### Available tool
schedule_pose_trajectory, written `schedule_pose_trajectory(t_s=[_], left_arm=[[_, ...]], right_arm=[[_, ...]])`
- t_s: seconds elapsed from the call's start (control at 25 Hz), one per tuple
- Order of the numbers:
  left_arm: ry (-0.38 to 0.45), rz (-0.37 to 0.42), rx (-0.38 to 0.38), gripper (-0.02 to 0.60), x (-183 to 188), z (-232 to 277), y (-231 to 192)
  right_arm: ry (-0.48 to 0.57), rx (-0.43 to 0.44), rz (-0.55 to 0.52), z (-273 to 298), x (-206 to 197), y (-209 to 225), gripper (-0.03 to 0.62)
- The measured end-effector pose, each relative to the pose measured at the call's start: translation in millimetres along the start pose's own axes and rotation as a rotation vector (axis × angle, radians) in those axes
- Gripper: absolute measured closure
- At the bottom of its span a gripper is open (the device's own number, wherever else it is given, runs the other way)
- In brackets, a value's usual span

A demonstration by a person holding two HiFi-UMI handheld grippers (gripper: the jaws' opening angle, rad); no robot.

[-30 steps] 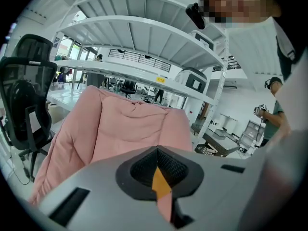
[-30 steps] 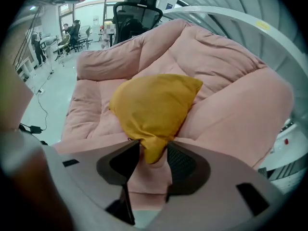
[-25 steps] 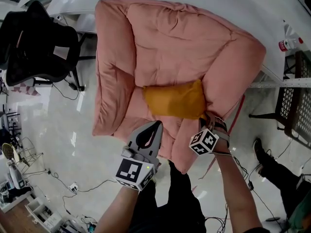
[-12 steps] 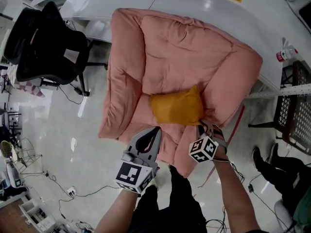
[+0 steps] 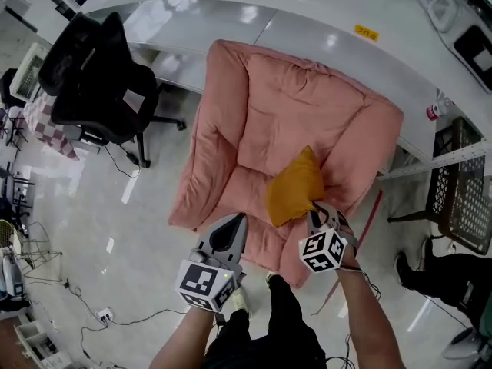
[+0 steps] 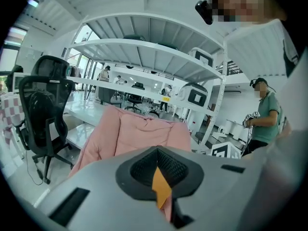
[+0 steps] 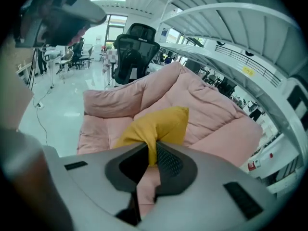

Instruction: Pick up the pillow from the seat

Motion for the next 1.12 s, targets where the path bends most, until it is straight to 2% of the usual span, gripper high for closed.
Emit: schedule_pose_trajectory(t_s=[0.4, 0.72, 0.92, 1.12], left_arm=[[0.037, -0.018, -0.044, 0.577, 26.3, -72.6, 8.9], [0.058, 0.009, -0.072, 0.577, 60.1, -136.1, 26.8], [0.09, 0.003, -0.076, 0.576, 80.1, -174.6, 33.0], [0.104, -0.018, -0.081, 0.576, 99.4, -209.1, 31.2]], right_arm=[[0.077, -0.066, 0.211, -108.5, 37.8, -2.8, 0.568], [0.211, -0.139, 0.399, -204.7, 75.7, -5.6, 0.568], [0.303, -0.187, 0.465, -260.1, 98.6, -7.9, 0.566], [0.343, -0.214, 0.489, -301.2, 118.3, -17.6, 0.566]])
Point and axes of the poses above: the fingertips, and each gripper's own axes: z forward along the fingers, y to its right, x out of its top, the point moved 6 cm from there along -z, backward along the fingers, and after that the axes turned 5 degrees about -z, right-handed, at the moved point
